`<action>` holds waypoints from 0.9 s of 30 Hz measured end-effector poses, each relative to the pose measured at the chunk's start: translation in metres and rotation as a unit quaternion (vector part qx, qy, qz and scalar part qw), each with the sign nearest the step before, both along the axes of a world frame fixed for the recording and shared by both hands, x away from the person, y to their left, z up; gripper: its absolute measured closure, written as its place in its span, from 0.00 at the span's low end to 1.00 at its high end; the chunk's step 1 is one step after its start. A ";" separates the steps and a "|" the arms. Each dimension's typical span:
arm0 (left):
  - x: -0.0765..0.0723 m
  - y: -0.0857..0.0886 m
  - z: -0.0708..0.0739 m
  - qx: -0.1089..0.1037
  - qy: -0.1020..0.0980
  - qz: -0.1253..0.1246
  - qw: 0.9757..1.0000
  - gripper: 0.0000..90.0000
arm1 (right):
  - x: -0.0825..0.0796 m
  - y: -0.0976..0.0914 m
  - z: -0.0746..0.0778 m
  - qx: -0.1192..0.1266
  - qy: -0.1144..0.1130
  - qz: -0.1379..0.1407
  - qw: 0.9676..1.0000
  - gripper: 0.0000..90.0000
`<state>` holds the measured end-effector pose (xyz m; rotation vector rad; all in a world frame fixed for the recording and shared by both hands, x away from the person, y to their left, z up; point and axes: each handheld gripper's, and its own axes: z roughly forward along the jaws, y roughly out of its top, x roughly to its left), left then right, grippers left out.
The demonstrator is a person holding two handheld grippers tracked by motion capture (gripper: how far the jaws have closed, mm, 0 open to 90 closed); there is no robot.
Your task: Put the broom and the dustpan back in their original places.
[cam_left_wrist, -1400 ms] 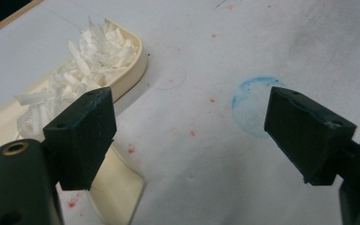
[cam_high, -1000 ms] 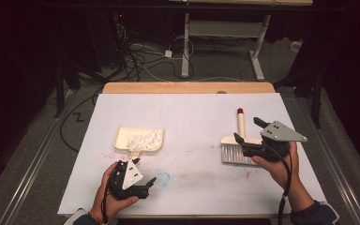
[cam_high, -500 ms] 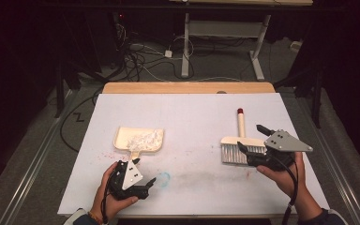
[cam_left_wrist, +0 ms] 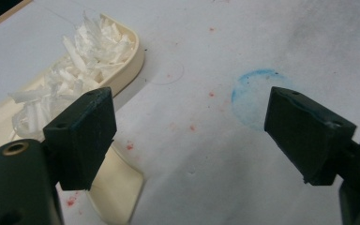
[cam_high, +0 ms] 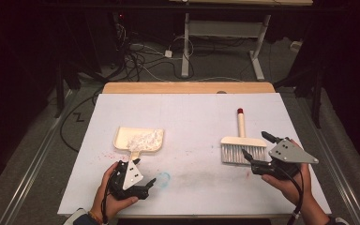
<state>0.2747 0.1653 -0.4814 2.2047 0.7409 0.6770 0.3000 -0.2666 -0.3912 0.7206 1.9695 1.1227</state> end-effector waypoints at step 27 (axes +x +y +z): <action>0.002 -0.005 -0.001 0.004 0.002 -0.011 1.000 0.18 | -0.027 -0.019 -0.036 -0.015 0.027 -0.012 0.999 0.23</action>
